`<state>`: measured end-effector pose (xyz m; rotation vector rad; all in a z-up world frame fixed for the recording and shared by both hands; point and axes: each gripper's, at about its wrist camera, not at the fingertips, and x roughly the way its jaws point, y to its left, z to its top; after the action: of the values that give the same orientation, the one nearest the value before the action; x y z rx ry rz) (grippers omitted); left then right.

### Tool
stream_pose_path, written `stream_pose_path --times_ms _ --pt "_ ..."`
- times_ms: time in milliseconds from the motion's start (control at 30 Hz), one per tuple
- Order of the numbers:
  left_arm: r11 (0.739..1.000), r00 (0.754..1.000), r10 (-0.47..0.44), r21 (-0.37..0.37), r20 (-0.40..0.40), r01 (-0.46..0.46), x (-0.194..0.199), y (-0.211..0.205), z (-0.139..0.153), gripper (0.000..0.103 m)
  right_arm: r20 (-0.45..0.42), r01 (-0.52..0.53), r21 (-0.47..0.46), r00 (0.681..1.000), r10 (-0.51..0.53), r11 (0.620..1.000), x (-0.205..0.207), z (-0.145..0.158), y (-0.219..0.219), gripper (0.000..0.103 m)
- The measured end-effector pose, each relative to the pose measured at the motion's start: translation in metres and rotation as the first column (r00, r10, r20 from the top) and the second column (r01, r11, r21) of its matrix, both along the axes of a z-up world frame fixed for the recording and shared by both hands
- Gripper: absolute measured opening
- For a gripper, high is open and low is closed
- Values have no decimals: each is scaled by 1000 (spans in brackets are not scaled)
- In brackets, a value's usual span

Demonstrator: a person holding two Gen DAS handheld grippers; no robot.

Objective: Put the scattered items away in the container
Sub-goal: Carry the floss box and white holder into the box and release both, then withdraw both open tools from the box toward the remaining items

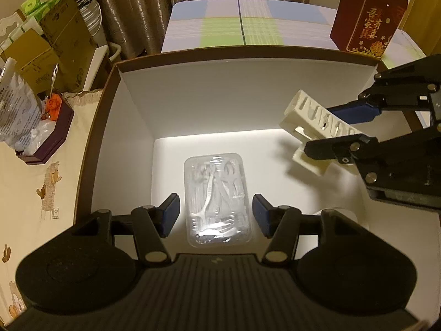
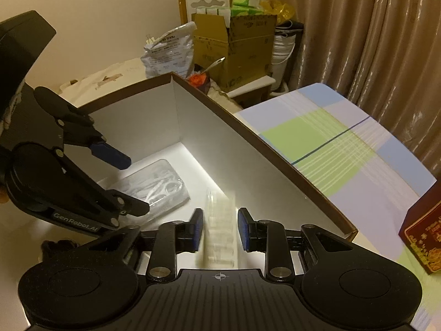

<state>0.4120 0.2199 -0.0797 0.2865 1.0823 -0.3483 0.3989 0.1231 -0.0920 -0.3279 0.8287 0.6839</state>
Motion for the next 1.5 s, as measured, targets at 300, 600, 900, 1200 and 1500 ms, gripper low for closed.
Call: stream_pose_path --times_ms 300,600,900,1200,1500 --pt "1000 1000 -3 4 1 3 -6 -1 5 60 103 -80 2 992 79 997 -17 14 -1 101" --pt "1000 1000 -9 -7 9 9 -22 -4 17 82 133 -81 -13 988 82 997 -40 31 -5 101" --pt "1000 998 5 27 62 -6 -44 -5 37 101 136 -12 13 991 10 1000 -65 48 -11 103" --pt "998 994 58 9 89 -59 -67 5 56 102 128 11 24 992 -14 1000 -93 62 -17 103" --pt "995 986 103 -6 133 -103 -98 11 77 102 130 17 59 991 -25 998 -125 76 -26 103"
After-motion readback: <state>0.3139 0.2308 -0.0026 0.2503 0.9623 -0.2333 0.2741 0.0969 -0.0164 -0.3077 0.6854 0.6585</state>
